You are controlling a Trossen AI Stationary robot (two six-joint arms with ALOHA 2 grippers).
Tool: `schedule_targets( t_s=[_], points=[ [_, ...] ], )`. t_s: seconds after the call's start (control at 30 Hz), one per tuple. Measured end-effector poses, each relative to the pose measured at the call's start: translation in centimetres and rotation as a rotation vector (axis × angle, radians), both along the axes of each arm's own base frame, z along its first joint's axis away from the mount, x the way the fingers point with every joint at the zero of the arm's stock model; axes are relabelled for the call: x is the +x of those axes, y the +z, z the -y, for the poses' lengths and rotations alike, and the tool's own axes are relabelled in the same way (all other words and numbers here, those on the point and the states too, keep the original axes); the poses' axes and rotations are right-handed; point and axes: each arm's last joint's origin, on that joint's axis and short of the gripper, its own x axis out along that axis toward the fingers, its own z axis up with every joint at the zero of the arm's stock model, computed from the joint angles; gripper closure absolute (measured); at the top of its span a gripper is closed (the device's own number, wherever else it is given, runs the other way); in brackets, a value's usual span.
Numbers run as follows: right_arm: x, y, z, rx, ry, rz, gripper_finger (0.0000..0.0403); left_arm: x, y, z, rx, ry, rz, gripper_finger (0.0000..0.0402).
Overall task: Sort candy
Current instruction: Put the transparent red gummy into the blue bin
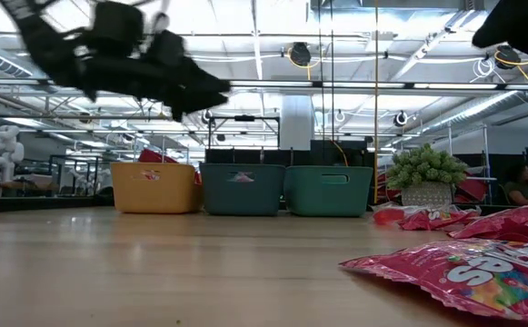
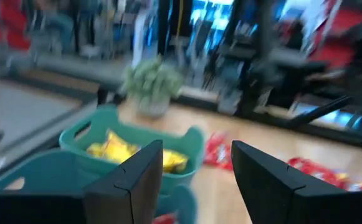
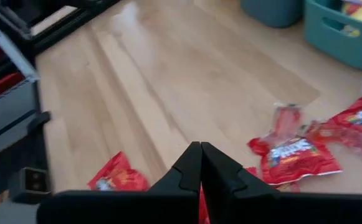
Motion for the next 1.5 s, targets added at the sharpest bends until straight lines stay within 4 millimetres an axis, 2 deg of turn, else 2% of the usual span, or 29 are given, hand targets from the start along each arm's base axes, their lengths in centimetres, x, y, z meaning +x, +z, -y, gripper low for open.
schedule_targets(
  t_s=[0.17, 0.37, 0.57, 0.77, 1.0, 1.13, 1.23, 1.37, 1.5],
  points=[
    [1.0, -0.1, 1.5, -0.066, -0.058, -0.016, 0.0363, -3.2, -0.9, 2.8, 0.043, -0.080, 0.123, 0.0202],
    [3.2, -0.9, 3.8, -0.168, -0.187, -0.040, 0.0282, -4.0, -0.9, 5.1, 0.039, -0.142, 0.125, 0.0202],
    [6.2, -3.7, 5.5, -0.212, -0.275, -0.152, 0.0212, -4.0, -0.8, 6.3, 0.059, -0.115, 0.129, 0.0202],
    [9.1, -7.3, 6.1, -0.188, -0.141, -0.323, 0.0185, -4.2, -1.2, 6.8, 0.042, -0.121, 0.068, 0.0202],
    [10.6, -10.9, 6.9, -0.102, -0.100, -0.486, 0.0212, -4.5, -0.9, 7.3, 0.041, -0.147, 0.067, 0.0202],
    [10.9, -11.7, 7.5, -0.085, -0.136, -0.512, 0.0248, -4.5, -0.8, 7.5, 0.039, -0.156, 0.070, 0.0202],
    [10.9, -11.5, 7.8, -0.082, -0.141, -0.510, 0.0300, -4.5, -0.8, 7.6, 0.016, -0.160, 0.071, 0.0202],
    [10.5, -10.1, 7.9, -0.068, -0.136, -0.479, 0.0384, -4.5, -0.8, 7.6, 0.014, -0.159, 0.071, 0.0202],
    [9.7, -7.8, 8.2, -0.043, -0.130, -0.425, 0.0391, -4.5, -0.8, 7.6, 0.014, -0.159, 0.074, 0.0202]
  ],
)
